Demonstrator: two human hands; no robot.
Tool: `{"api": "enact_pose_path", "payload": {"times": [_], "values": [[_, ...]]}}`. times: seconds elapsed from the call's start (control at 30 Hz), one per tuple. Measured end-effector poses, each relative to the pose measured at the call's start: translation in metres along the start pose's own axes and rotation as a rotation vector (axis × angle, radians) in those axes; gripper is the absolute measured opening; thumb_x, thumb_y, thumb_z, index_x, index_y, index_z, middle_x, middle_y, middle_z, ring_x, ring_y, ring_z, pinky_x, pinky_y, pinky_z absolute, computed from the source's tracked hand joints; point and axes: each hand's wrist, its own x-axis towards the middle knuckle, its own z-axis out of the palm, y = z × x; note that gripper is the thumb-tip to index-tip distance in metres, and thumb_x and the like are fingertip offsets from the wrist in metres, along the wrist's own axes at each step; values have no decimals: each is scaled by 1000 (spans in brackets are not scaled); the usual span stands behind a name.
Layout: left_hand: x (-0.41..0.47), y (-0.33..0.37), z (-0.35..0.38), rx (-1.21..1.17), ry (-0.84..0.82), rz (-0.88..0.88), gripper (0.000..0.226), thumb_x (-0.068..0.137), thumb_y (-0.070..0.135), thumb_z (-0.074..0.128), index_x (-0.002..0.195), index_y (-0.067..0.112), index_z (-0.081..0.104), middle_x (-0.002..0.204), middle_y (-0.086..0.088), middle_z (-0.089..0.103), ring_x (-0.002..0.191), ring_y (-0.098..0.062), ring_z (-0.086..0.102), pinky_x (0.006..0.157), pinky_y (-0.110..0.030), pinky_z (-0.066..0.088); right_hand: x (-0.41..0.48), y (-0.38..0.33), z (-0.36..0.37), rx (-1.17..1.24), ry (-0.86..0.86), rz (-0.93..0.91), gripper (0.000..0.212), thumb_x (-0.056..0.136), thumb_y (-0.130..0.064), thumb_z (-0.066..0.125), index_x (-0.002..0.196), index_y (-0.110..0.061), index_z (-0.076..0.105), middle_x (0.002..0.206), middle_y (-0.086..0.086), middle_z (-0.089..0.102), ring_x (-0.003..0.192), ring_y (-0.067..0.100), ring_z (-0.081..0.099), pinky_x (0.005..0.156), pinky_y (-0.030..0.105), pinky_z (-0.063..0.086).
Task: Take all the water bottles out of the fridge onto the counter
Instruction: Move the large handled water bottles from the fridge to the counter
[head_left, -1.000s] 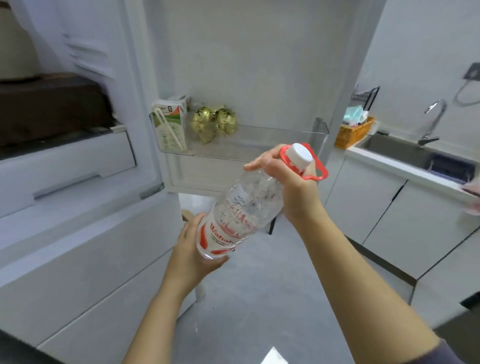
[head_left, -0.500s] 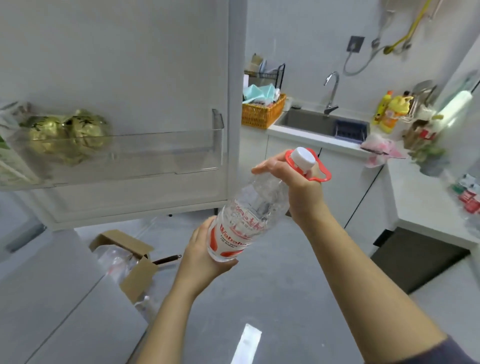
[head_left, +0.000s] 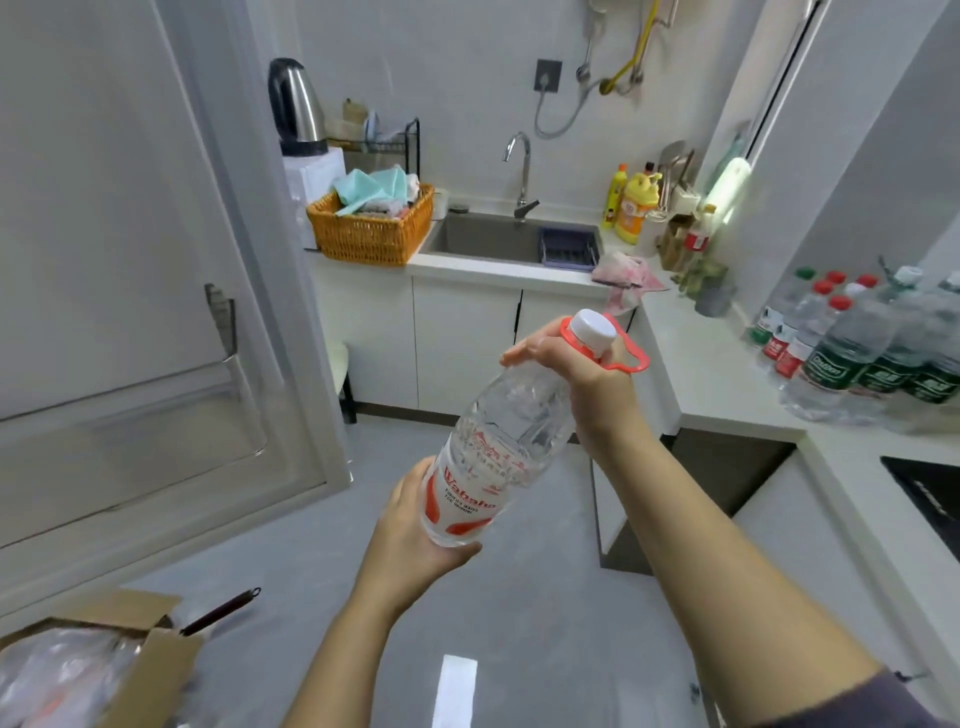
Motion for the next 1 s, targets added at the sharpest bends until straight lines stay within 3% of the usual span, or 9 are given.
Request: {"api": "enact_pose_path", "payload": {"times": [0.37, 0.6, 0.87, 1.0], "values": [[54, 30, 75, -23, -67, 56, 87, 56, 30, 89, 128, 44, 43, 116, 24, 53, 105, -6, 57, 68, -11, 51, 38, 9, -86, -34, 76, -13, 7, 73, -9, 61, 68, -11, 66, 70, 7, 73, 76, 24, 71, 76, 26, 55], [90, 67, 152, -29, -77, 67, 89, 56, 29, 90, 131, 41, 43, 117, 21, 54, 104, -7, 59, 68, -6, 50, 69, 9, -175, -62, 85, -31, 10, 73, -11, 62, 66, -14, 69, 71, 6, 73, 76, 23, 71, 77, 25, 53], [119, 109, 243, -65, -106, 95, 85, 56, 30, 90, 129, 37, 46, 116, 19, 57, 102, -6, 61, 73, -8, 52, 89, 8, -268, -100, 103, 10, 10, 73, -12, 63, 65, -15, 69, 71, 3, 73, 76, 20, 71, 77, 26, 54], [134, 124, 272, -83, -138, 114, 85, 56, 30, 91, 128, 40, 46, 117, 19, 57, 104, -9, 62, 80, -16, 55, 98, 7, -301, -108, 143, 0, 24, 74, -12, 63, 56, -27, 71, 69, 1, 73, 76, 21, 71, 76, 28, 55]]}}
